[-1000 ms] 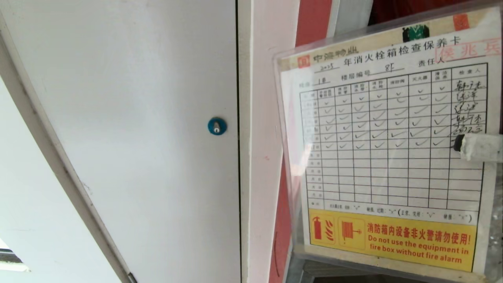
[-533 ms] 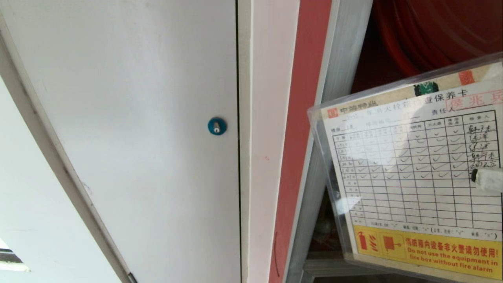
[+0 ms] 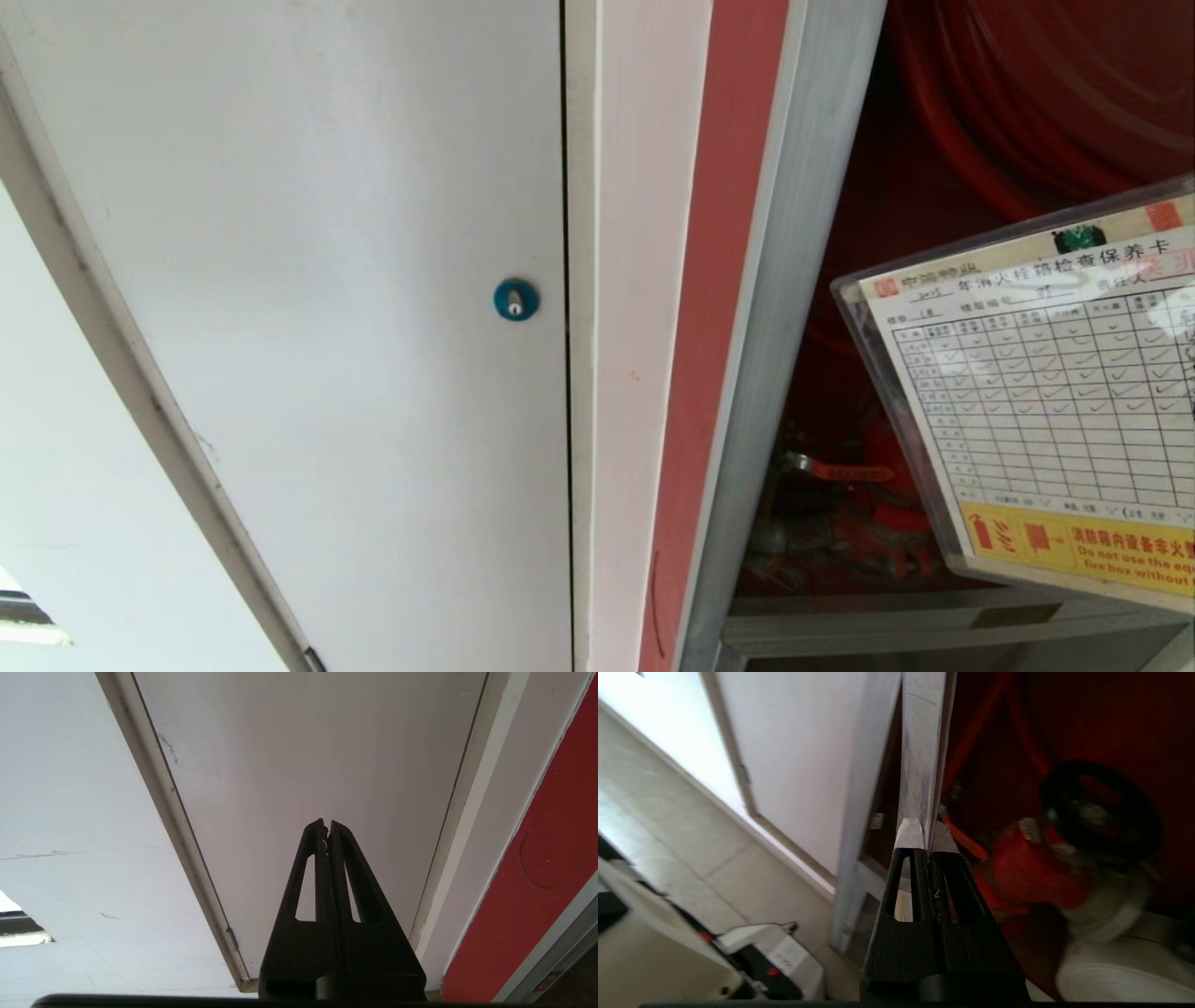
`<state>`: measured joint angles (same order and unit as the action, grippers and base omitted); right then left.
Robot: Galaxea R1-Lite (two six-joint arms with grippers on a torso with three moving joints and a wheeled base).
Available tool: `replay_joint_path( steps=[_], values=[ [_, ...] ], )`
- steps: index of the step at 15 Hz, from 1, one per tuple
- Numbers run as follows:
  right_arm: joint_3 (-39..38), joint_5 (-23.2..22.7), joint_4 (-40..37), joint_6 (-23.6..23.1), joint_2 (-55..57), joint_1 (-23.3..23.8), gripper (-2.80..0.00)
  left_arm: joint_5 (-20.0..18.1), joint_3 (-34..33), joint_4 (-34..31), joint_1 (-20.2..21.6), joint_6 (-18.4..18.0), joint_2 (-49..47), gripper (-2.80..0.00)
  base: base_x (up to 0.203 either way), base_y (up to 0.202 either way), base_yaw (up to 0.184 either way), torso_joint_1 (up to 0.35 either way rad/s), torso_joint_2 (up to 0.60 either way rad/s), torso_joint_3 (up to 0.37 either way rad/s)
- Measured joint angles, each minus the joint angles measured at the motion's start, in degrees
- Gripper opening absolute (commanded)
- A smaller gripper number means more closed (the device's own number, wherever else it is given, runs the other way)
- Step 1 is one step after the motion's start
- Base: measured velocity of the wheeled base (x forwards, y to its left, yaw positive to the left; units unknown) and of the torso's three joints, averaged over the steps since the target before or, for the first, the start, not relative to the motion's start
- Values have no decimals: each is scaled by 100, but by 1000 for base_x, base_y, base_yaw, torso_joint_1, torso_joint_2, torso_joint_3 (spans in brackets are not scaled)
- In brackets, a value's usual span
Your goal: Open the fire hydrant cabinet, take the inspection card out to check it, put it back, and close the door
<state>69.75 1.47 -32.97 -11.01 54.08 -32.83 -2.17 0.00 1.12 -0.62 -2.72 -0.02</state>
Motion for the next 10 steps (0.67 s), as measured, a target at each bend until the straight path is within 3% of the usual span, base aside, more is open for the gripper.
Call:
replay_joint_path(
  steps=[10],
  values=[
    [407, 1518, -176, -1917, 73, 21, -280, -2, 0, -1, 0, 0, 0, -280, 0, 0, 0, 0, 0, 0]
  ],
)
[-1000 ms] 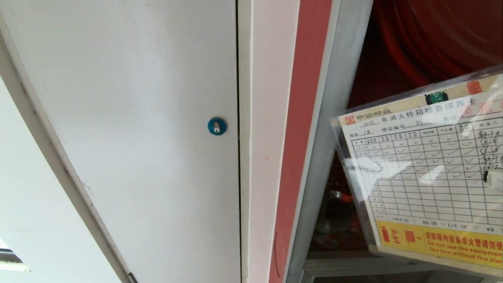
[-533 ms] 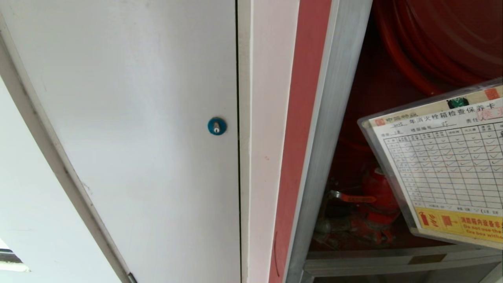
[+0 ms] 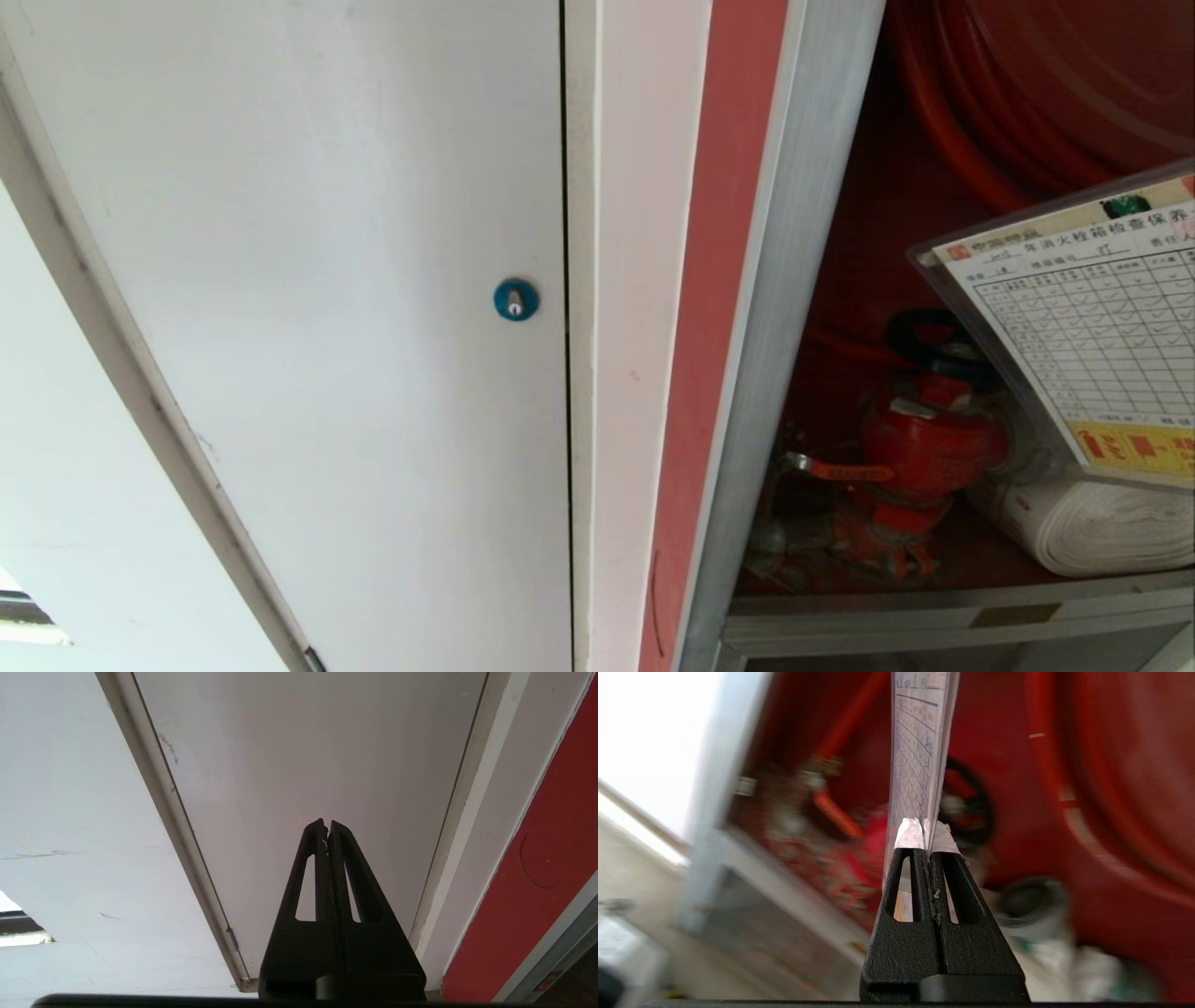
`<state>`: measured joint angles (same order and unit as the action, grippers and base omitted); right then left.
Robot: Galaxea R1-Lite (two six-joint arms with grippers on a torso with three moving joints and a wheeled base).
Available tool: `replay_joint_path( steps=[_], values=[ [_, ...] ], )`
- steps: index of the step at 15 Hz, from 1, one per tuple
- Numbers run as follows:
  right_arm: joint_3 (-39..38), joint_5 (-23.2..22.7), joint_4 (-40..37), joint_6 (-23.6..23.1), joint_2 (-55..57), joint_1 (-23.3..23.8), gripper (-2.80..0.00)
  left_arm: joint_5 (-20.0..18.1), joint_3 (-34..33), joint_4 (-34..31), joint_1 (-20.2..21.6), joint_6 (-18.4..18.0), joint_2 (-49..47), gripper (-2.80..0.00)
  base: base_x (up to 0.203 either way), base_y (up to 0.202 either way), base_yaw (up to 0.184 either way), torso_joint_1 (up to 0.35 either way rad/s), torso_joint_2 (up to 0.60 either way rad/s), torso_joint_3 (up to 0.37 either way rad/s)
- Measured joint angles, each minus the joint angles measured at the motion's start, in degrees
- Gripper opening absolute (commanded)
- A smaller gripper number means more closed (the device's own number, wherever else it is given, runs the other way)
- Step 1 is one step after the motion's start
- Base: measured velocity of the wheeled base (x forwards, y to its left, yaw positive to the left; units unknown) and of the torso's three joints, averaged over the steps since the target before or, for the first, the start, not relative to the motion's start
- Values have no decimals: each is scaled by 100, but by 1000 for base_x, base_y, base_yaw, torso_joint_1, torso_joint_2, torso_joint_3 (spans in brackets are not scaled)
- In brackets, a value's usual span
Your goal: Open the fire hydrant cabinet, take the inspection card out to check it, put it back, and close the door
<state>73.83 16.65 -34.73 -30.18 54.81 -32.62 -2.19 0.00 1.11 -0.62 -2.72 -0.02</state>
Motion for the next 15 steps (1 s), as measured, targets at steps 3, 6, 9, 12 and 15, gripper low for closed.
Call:
replay_joint_path(
  steps=[3, 6, 9, 12, 15],
  values=[
    [103, 300, -8, -537, 47, 7, -280, 0, 0, 1, 0, 2, 0, -280, 0, 0, 0, 0, 0, 0],
    [175, 763, 1, -1195, 117, 12, -280, 0, 0, 1, 0, 0, 0, -280, 0, 0, 0, 0, 0, 0],
    [264, 1293, 11, -1874, 216, 13, -280, 0, 0, -1, 0, 0, 0, -280, 0, 0, 0, 0, 0, 0],
    [397, 1468, 7, -2319, 358, 13, -280, 0, 0, 1, 0, -2, 0, -280, 0, 0, 0, 0, 0, 0],
    [420, 1480, -7, -2708, 529, 12, -280, 0, 0, 1, 0, 0, 0, -280, 0, 0, 0, 0, 0, 0]
  ],
)
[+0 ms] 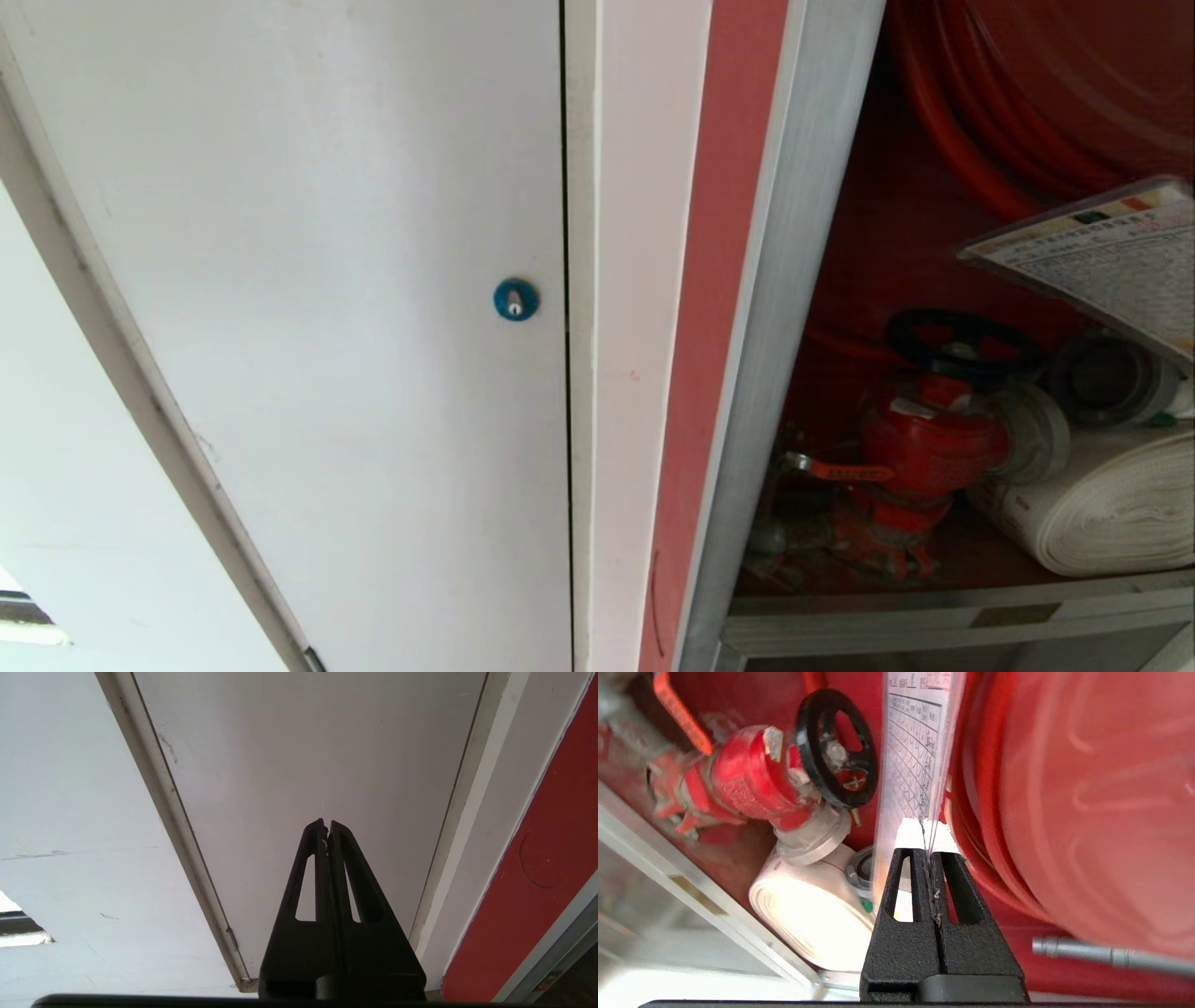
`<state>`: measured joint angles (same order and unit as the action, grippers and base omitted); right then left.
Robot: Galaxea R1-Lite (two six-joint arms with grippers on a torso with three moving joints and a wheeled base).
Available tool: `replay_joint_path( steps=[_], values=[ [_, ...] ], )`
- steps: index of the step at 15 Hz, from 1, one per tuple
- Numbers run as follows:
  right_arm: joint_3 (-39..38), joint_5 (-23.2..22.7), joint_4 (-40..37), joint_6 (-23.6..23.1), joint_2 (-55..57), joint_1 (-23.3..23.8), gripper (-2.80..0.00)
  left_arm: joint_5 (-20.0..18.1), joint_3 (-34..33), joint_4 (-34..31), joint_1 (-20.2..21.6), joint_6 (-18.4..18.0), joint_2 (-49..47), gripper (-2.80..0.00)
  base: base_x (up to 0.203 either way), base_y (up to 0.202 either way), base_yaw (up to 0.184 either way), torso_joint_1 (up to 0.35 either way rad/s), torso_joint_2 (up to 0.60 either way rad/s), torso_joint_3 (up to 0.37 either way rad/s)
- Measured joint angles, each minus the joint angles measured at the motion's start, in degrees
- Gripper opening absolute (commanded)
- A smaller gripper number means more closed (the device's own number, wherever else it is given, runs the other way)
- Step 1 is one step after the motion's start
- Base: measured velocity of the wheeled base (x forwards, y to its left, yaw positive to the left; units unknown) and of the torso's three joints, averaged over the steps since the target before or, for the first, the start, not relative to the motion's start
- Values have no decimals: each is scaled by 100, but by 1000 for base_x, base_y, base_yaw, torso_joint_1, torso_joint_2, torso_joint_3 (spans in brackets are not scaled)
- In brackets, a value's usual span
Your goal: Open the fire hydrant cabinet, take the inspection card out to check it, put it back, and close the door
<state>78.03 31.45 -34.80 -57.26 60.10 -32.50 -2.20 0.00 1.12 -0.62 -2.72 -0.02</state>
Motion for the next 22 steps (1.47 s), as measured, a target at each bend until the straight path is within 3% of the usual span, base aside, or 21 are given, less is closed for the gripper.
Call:
replay_joint_path(
  steps=[7, 14, 18, 22],
  values=[
    [16, 46, 51, -1127, 545, 288, -280, 0, 0, -2, 0, 2, 0, -280, 0, 0, 0, 0, 0, 0],
    [-2, -64, 658, -1677, 1163, 661, -280, 0, 0, 0, 0, 0, 0, -280, 0, 0, 0, 0, 0, 0],
    [-22, -819, 977, -2099, 1359, 1203, -280, 0, 0, 0, 0, 0, 0, -280, 0, 0, 0, 0, 0, 0],
    [-177, -1500, 1196, -2220, 1442, 1717, -280, 0, 0, 0, 0, 2, 0, -280, 0, 0, 0, 0, 0, 0]
  ],
)
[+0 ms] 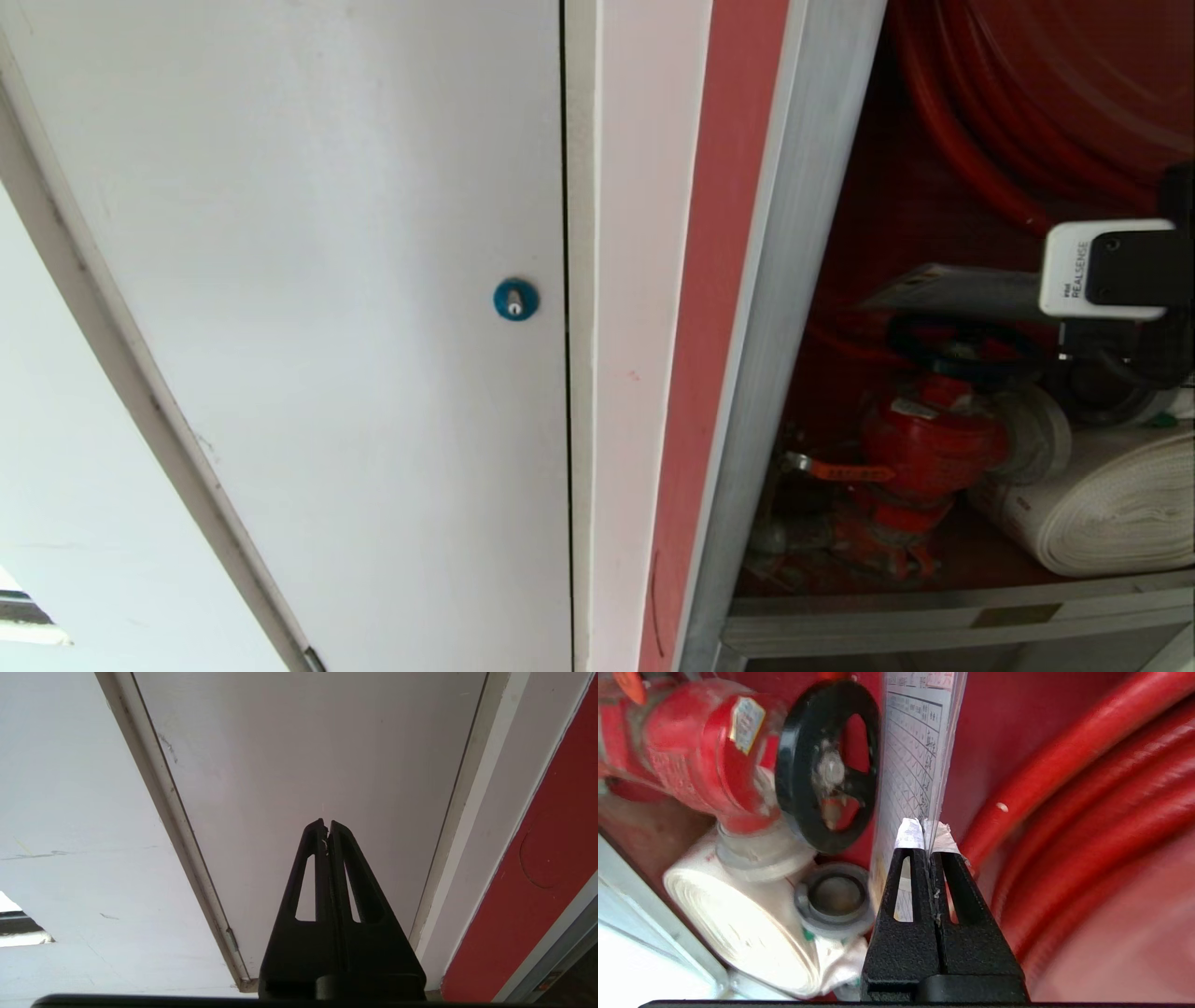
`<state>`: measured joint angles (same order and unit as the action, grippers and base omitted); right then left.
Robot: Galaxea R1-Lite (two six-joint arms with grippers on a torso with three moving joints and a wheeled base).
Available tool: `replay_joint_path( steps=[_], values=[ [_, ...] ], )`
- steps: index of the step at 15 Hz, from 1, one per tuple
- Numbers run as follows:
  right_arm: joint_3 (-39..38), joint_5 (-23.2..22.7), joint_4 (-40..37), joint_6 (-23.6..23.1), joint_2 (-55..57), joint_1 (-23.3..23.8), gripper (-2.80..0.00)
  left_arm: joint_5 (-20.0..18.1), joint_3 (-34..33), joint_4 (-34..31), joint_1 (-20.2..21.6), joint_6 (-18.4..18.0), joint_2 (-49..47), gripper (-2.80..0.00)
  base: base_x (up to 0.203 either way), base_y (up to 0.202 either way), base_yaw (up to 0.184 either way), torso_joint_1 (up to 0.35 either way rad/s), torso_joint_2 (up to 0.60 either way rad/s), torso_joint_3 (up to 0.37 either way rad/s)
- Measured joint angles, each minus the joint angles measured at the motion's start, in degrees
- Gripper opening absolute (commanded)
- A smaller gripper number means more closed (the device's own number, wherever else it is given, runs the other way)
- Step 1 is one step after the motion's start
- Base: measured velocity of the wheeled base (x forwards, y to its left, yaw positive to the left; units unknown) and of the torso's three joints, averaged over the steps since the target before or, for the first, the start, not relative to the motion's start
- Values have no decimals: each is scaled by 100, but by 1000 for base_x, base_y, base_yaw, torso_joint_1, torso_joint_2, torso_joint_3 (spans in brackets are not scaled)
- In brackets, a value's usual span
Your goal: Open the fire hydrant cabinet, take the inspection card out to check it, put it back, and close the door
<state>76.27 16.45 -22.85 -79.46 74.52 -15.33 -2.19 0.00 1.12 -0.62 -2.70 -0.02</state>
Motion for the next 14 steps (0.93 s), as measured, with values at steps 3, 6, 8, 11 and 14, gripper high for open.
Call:
replay_joint_path(
  steps=[3, 6, 8, 11, 14],
  values=[
    [-404, -551, 706, -153, 1, 436, -280, 2, 0, 0, 0, 0, 0, -280, 0, 0, 0, 0, 0, 0],
    [-785, -1138, 1103, -312, 1, 894, -280, 0, 0, 0, 0, -2, 0, -280, 0, 0, 0, 0, 0, 0],
    [-897, -1300, 1200, -463, 8, 1076, -280, 0, 0, -1, 0, 0, 0, -280, 0, 0, 0, 0, 0, 0],
    [-1076, -1430, 1331, -742, 24, 1247, -280, 2, 0, 0, 0, 0, 0, -280, 0, 0, 0, 0, 0, 0],
    [-1179, -1559, 1622, -964, 112, 1395, -280, 2, 0, 0, 0, -2, 0, -280, 0, 0, 0, 0, 0, 0]
  ],
)
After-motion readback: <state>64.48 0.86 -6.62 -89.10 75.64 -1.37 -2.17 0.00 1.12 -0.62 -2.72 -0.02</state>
